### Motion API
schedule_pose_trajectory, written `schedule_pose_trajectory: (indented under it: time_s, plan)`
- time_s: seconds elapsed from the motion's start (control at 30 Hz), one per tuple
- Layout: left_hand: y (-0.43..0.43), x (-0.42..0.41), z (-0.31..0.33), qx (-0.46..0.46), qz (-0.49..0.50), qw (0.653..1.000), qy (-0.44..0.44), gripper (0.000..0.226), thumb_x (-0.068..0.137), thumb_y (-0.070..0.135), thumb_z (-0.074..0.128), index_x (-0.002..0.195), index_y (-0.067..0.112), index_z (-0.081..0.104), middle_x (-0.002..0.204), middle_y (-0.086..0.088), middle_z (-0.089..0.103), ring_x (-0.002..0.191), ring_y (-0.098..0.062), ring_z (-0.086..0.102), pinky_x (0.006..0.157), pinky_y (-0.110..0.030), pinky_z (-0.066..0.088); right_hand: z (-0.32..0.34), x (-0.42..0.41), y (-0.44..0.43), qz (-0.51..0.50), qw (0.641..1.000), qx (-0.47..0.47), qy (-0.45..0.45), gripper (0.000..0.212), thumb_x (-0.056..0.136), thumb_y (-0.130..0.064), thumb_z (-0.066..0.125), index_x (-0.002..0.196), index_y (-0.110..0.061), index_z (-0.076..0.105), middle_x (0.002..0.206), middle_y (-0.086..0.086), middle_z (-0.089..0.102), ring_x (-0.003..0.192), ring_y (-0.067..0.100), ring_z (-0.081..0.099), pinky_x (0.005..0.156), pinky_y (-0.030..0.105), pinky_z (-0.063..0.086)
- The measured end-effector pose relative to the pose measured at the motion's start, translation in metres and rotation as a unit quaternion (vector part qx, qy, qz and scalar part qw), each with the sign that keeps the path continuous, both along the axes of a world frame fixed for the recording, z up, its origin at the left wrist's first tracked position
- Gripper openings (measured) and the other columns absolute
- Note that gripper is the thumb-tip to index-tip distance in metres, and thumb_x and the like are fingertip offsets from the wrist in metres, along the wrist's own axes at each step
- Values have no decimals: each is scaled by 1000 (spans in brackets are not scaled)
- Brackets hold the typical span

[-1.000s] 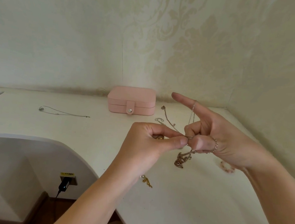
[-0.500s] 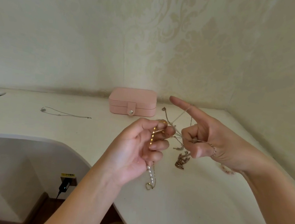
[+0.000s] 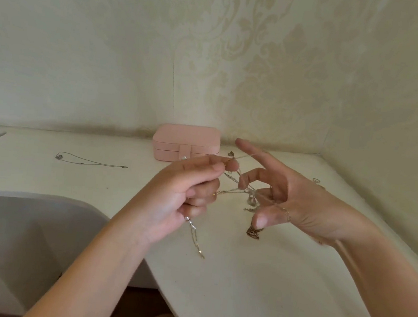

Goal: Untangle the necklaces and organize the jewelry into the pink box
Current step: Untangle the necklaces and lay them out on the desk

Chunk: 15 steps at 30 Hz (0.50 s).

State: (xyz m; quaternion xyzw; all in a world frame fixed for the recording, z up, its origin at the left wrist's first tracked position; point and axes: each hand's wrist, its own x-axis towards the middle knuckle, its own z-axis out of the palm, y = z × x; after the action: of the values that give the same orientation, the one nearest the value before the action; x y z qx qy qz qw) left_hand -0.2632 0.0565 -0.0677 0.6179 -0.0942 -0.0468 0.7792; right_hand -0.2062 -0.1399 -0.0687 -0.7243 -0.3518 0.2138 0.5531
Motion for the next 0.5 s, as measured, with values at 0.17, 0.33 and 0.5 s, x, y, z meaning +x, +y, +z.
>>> schedule_pose_trajectory:
  time_s: [0.17,0.33,0.5]
  plan:
    - [20,6,11,116,51,992,21,16,73,30,57,69,17,65,40,11,21,36,-3,15,36,-17,7,-5,-4,2,-61,975,-183,-112,109,55,-34,90,131,-69,20,93,-14,57,56,-1,42,60,5,36]
    - [41,5,19,256,16,966,38,23,75,35,56,70,13,52,40,6,28,38,-7,16,36,-18,9,-5,-3,-2,-74,961,-226,-138,112,55,-35,89,137,-61,17,66,-12,54,57,1,41,58,11,35]
    - [56,5,18,388,-55,916,84,34,95,21,45,63,11,50,41,-1,39,39,-10,27,36,-18,10,3,-5,-10,-113,944,-269,-155,111,52,-38,89,134,-64,19,65,-9,45,49,0,43,44,12,33]
